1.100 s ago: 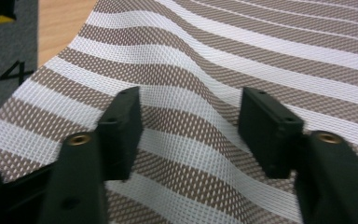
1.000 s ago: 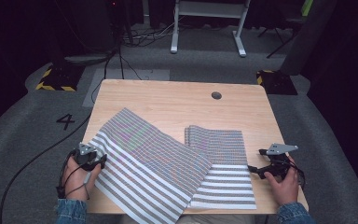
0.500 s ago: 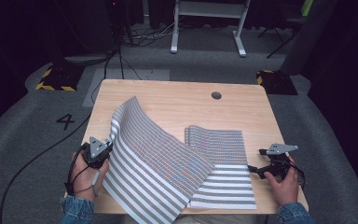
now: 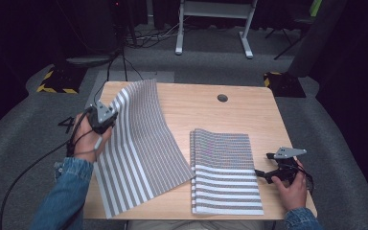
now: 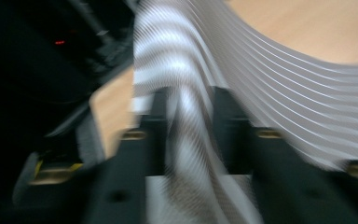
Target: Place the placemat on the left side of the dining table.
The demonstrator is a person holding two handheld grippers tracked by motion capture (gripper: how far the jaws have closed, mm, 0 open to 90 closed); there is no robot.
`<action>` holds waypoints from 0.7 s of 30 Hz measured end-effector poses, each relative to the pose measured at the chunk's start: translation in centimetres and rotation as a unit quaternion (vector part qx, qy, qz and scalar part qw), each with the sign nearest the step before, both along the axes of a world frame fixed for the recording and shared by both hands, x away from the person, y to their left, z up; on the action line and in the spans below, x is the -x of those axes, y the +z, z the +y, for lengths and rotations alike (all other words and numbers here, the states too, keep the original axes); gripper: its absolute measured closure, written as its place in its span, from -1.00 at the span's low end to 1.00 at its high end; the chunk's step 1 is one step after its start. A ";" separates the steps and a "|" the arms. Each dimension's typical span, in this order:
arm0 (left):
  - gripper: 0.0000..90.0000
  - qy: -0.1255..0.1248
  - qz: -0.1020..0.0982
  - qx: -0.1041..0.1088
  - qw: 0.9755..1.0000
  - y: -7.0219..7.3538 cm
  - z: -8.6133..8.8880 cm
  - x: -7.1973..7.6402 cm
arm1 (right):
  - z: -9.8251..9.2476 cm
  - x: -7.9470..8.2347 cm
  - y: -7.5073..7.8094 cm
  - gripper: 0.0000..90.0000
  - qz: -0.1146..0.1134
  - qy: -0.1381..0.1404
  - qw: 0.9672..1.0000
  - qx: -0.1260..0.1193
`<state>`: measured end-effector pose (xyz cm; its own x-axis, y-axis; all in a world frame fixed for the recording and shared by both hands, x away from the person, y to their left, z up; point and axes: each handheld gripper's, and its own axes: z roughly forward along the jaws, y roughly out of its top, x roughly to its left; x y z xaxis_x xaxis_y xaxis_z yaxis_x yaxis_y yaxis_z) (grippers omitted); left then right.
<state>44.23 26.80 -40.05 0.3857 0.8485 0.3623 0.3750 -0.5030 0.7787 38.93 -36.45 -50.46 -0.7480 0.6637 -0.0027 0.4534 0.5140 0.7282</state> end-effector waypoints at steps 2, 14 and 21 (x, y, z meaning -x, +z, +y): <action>-0.04 0.040 0.006 0.017 0.999 -0.4 0.3 -1.5 | 0.0 0.0 0.0 -0.88 0.000 0.000 1.000 0.000; -0.36 -0.033 0.108 0.132 0.985 -3.7 -9.4 5.2 | 0.0 0.0 0.0 -0.88 0.000 0.000 1.000 0.000; -0.40 -0.108 0.190 0.128 0.967 -6.6 -15.7 9.8 | 0.0 0.0 0.0 -0.88 0.000 -0.001 1.000 0.000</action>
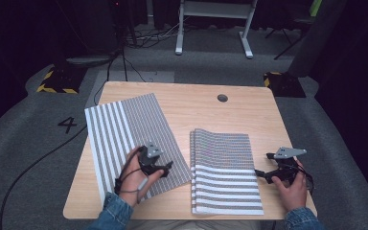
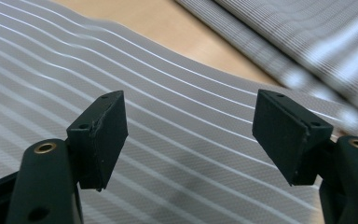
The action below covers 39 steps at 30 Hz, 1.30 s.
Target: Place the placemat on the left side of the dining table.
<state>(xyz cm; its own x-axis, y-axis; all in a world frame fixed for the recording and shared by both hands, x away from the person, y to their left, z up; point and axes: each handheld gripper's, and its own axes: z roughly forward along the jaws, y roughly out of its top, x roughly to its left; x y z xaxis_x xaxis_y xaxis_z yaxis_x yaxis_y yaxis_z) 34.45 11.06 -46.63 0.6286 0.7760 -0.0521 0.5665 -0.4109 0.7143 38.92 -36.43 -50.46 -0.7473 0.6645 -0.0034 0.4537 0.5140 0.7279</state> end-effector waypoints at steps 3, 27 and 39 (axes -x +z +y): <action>-0.40 -0.011 0.018 0.001 1.000 -1.4 -2.1 0.3 | 0.0 0.0 0.0 -0.88 0.000 0.000 1.000 0.000; -0.01 -0.012 0.004 -0.011 1.000 -3.3 -2.3 0.6 | 0.0 0.0 0.0 -0.88 0.000 -0.001 1.000 -0.001; 0.86 -0.039 -0.011 -0.055 0.998 -1.0 -0.3 0.6 | 0.0 0.0 0.0 -0.88 0.000 0.000 1.000 0.000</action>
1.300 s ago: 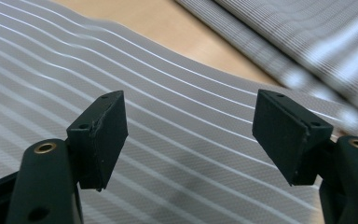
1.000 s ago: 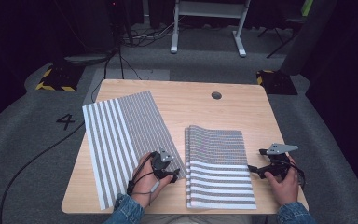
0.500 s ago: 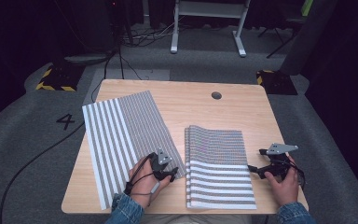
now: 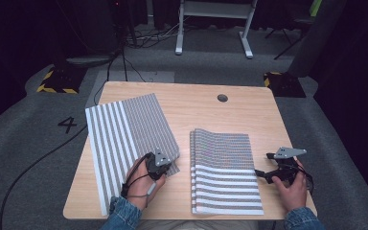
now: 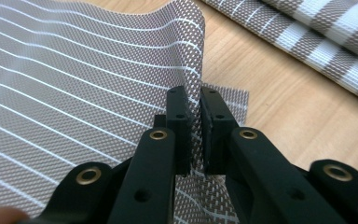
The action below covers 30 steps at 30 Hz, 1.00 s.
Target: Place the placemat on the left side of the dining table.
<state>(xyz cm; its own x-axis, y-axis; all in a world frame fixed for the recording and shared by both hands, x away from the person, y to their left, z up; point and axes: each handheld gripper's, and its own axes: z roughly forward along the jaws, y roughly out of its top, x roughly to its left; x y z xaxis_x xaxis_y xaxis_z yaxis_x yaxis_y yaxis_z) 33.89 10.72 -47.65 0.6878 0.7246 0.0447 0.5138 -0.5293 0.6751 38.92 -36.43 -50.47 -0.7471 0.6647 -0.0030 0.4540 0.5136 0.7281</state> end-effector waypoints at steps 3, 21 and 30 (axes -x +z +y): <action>0.85 -0.018 0.007 -0.016 1.000 0.8 0.5 0.7 | 0.0 0.0 0.0 -0.88 0.000 0.000 1.000 0.000; -0.22 0.016 0.097 0.035 0.995 2.7 7.4 4.3 | 0.0 -0.1 0.0 -0.88 -0.001 0.001 1.000 -0.001; -0.48 0.195 0.090 -0.027 0.976 -0.4 11.0 1.7 | 0.0 -0.1 0.0 -0.88 0.000 0.002 1.000 -0.001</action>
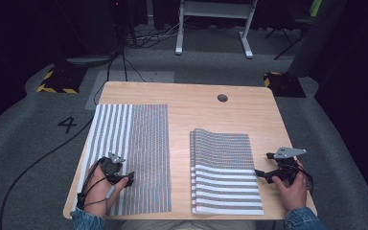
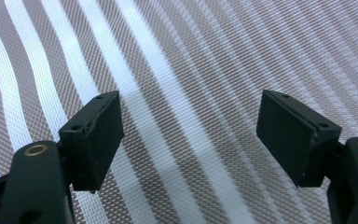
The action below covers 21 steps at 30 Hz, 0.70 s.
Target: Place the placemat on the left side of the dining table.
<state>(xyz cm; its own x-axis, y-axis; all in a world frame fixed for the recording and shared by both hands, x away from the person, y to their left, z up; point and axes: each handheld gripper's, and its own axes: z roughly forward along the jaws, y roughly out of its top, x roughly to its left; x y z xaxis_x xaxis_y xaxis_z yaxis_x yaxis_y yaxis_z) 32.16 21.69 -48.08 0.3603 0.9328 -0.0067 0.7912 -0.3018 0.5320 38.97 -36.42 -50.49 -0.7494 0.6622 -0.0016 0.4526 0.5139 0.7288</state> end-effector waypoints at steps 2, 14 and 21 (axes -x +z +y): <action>-0.48 -0.002 0.006 0.012 1.000 -0.3 0.1 -0.3 | 0.0 0.0 0.0 -0.88 -0.001 0.000 1.000 0.000; -0.47 -0.006 0.005 0.007 1.000 -0.3 0.7 -2.9 | 0.0 0.0 0.0 -0.88 -0.001 0.000 1.000 0.001; -0.47 -0.024 -0.011 0.013 1.000 -0.6 1.6 -4.8 | 0.0 0.0 0.0 -0.88 -0.001 -0.001 1.000 0.000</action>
